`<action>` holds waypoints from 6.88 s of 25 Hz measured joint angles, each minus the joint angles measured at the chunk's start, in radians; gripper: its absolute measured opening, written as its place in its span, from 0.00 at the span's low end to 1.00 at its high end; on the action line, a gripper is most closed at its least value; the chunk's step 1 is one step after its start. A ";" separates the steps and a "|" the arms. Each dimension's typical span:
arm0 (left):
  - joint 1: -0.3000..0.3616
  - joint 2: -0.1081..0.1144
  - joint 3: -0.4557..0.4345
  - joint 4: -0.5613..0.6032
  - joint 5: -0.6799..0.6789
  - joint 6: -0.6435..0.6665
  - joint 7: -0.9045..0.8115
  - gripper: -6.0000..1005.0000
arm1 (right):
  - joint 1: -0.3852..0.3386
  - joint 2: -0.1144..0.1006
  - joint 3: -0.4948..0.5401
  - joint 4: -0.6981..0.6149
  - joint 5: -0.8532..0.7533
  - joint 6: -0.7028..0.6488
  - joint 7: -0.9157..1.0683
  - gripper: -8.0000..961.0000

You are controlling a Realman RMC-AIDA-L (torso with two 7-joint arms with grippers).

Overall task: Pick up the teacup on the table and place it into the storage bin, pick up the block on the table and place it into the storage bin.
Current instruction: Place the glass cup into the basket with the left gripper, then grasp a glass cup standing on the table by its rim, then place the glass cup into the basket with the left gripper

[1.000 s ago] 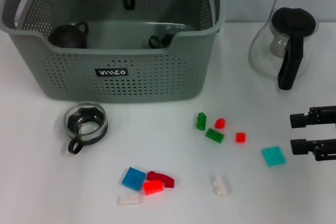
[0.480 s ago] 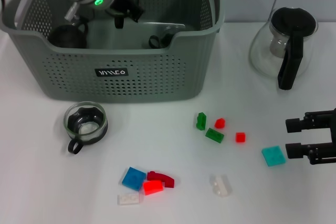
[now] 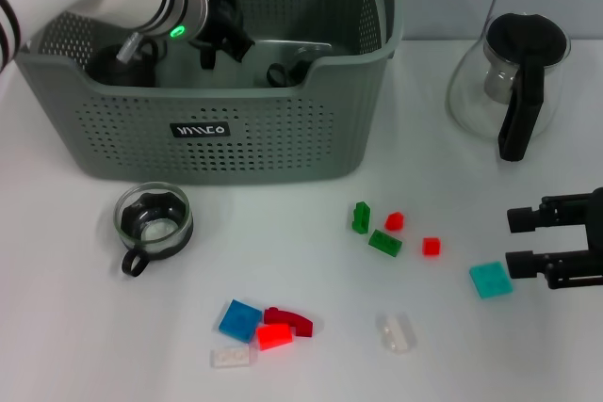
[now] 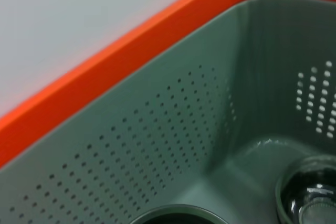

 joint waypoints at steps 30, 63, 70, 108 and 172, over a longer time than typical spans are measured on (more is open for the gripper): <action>0.037 -0.024 0.069 0.027 0.000 -0.025 -0.007 0.35 | 0.015 0.000 0.001 0.032 -0.035 0.011 -0.018 0.74; 0.549 -0.063 -0.046 0.997 -0.645 1.157 0.469 0.82 | 0.031 0.000 -0.002 0.068 -0.039 0.042 -0.057 0.74; 0.546 -0.063 0.159 0.931 -0.329 1.076 0.412 0.82 | 0.022 0.000 0.007 0.078 -0.039 0.052 -0.051 0.74; 0.471 -0.058 0.322 0.636 -0.049 0.762 0.145 0.68 | 0.019 -0.006 0.009 0.098 -0.039 0.081 -0.057 0.74; 0.011 0.048 0.005 0.125 -0.186 0.218 0.014 0.06 | 0.023 -0.001 0.000 0.098 -0.074 0.075 -0.047 0.64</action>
